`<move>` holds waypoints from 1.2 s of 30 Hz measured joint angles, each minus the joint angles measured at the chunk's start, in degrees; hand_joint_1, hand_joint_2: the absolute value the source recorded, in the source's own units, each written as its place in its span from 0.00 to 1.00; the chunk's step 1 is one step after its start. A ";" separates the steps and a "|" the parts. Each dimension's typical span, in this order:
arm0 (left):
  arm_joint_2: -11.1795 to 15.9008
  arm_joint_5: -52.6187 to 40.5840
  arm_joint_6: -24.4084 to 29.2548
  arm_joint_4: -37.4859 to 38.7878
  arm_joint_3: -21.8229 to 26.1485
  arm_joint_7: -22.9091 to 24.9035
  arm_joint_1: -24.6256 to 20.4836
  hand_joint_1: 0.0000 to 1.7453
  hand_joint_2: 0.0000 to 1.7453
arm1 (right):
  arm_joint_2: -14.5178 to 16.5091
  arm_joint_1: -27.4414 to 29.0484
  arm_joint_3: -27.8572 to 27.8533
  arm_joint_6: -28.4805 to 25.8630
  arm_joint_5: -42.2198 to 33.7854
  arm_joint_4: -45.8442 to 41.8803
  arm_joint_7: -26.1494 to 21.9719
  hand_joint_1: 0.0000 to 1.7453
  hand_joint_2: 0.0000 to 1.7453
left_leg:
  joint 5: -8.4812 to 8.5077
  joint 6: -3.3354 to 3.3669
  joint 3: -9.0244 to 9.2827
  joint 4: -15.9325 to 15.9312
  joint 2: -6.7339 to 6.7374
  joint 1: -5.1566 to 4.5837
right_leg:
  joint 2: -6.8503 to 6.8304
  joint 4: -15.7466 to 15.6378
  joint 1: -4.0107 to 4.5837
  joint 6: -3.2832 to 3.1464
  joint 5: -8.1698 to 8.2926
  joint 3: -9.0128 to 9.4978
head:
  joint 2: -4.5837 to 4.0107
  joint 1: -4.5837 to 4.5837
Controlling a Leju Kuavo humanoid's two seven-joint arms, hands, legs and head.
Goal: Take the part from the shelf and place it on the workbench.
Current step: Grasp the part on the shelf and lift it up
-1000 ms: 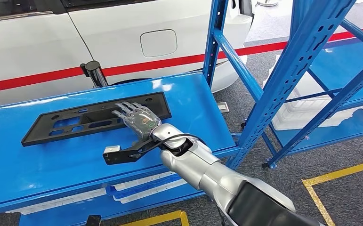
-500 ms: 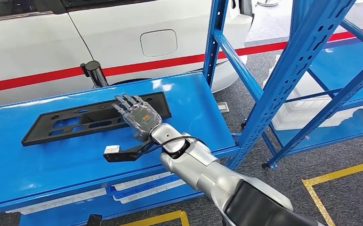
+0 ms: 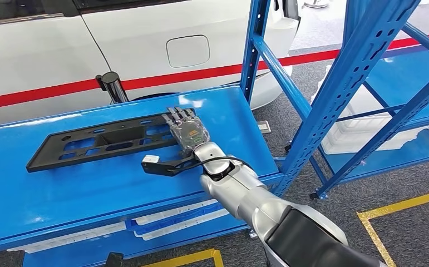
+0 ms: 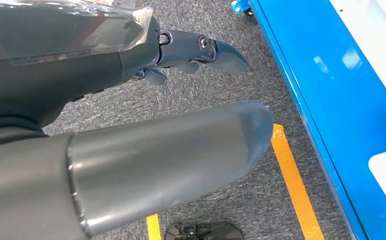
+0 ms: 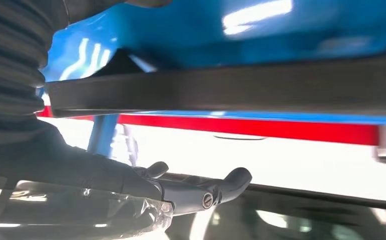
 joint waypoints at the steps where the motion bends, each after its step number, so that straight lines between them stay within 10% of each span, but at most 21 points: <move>1: -0.07 -0.27 -0.05 0.00 -0.08 0.04 -0.02 0.00 0.00 | -0.28 -0.06 -0.68 -0.03 0.08 0.34 0.37 0.00 1.00 | 0.00 0.00 0.01 0.00 0.00 -0.01 | 0.00 0.00 -0.01 0.00 0.00 0.01 | 0.00 0.00; 14: -0.56 -1.81 -0.27 0.00 -1.13 0.81 -0.56 0.00 0.00 | -2.83 -0.48 -5.84 0.83 2.14 1.86 3.83 0.05 1.00 | -0.02 0.02 0.27 0.00 0.01 -0.03 | 0.00 -0.02 -0.02 0.00 0.00 0.24 | 0.00 0.00; 18: -0.65 -2.34 -0.27 0.00 -1.14 0.81 -0.70 0.00 0.00 | -3.40 -0.32 -7.56 0.49 3.50 1.99 4.72 0.95 1.00 | -0.01 0.02 0.31 0.00 -0.01 -0.03 | -0.01 -0.01 -0.02 0.00 0.00 0.30 | 0.00 0.00; 20: -0.71 -2.54 -0.27 0.00 -1.18 0.86 -0.73 0.00 0.00 | -3.79 0.00 -8.46 0.25 4.20 2.06 4.57 1.00 1.00 | -0.01 0.02 0.31 0.00 -0.01 -0.03 | 0.00 -0.01 -0.02 0.00 0.01 0.31 | 0.00 0.01; 31: -1.02 -3.47 -0.31 0.00 -1.43 0.83 -0.98 0.00 0.00 | -4.24 1.97 -11.74 -0.09 7.81 2.04 2.75 0.96 1.00 | -0.03 0.04 0.23 0.01 0.04 -0.04 | 0.05 0.00 -0.04 0.00 0.02 0.21 | 0.00 0.00; 35: -1.08 -3.65 -0.48 0.00 -1.62 0.85 -1.04 0.00 0.00 | -4.14 2.24 -12.61 -0.05 8.42 1.96 2.51 0.02 1.00 | -0.03 0.03 0.22 0.01 0.04 -0.04 | 0.05 0.00 -0.03 0.00 0.02 0.20 | 0.00 0.00; 36: -1.11 -3.70 -0.53 0.00 -1.64 0.85 -1.05 0.00 0.00 | -4.13 2.30 -12.77 -0.09 8.53 1.87 2.51 0.00 1.00 | -0.03 0.03 0.22 0.01 0.04 -0.04 | 0.05 0.00 -0.03 0.00 0.02 0.20 | 0.00 0.00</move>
